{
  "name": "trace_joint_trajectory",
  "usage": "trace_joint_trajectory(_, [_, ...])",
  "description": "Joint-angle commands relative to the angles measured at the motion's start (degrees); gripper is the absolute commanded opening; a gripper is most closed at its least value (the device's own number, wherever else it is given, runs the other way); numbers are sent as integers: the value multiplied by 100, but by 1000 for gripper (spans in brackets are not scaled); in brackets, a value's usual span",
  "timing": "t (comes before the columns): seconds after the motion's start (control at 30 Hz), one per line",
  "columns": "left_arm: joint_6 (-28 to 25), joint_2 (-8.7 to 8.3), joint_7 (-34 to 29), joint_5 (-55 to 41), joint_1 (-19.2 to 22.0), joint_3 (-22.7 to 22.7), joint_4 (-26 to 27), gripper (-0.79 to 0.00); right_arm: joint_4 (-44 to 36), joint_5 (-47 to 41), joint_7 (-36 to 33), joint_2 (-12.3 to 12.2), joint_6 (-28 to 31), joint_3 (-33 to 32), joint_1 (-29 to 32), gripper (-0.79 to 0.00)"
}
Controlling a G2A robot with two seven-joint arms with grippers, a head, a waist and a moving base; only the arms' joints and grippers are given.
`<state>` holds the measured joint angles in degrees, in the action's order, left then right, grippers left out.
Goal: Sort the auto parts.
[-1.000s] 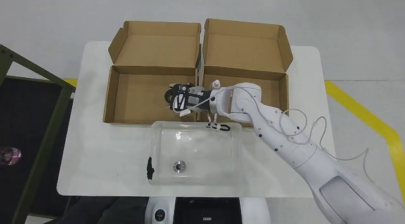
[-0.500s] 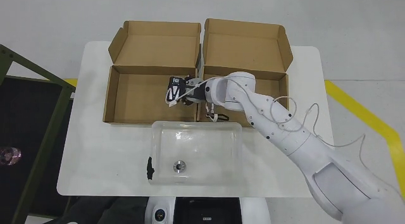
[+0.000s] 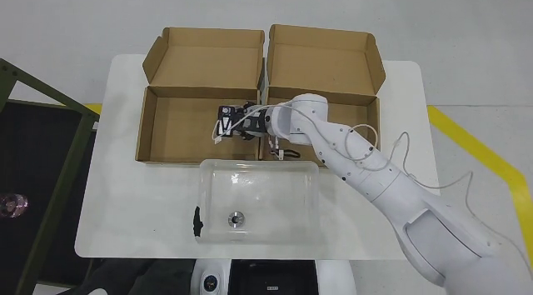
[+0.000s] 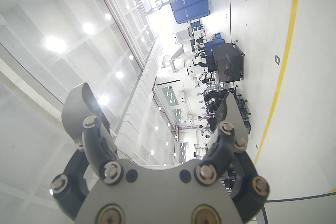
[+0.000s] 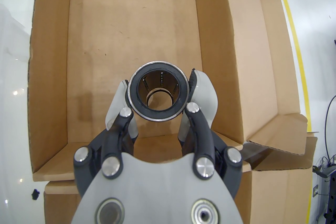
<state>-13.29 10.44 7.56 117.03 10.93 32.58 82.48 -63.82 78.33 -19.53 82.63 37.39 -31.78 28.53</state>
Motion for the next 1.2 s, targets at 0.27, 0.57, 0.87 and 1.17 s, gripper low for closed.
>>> trace_joint_trajectory(0.27, [0, 0, 0, 0, 0, 0, 0, 0, 63, 98, -31, 42, -27, -110, 51, -397])
trace_joint_trajectory(0.57, [0, 0, 0, 0, 0, 0, 0, 0, -393, -10, 239, -56, -27, -575, 194, -317])
trace_joint_trajectory(0.87, [0, 0, 0, 0, 0, 0, 0, 0, -1411, -377, 280, -239, 129, -1095, 845, -336])
trace_joint_trajectory(1.17, [0, 0, 0, 0, 0, 0, 0, 0, -2452, -561, -75, -400, 593, -1398, 1381, -363])
